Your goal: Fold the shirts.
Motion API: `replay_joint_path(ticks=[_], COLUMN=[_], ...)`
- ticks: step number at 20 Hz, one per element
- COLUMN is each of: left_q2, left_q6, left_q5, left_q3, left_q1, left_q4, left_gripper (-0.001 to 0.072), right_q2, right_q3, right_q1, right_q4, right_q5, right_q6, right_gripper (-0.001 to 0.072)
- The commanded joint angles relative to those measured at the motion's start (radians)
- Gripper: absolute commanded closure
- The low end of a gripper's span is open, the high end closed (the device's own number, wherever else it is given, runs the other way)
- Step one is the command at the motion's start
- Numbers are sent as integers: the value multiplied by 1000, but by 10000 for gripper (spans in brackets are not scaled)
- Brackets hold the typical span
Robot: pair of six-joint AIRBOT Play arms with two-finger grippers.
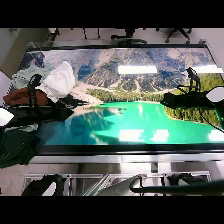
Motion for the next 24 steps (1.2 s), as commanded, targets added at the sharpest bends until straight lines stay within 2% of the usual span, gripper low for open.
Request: replay_joint_path(ticks=[1,15,24], left_q2=[1,1,-5], left_q6=[0,0,1], left_q5=[0,1,142], left_q3=[0,0,0], left_q1=[1,1,1], left_q4=[0,0,6], left_gripper=[694,695,693], right_q2=[-1,-1,-11], right_q3=[0,0,0], right_q1=[1,1,1], right_q4=[0,0,3], right_q5=[0,0,-34], right_q6=[0,0,0], right_gripper=[693,693,693])
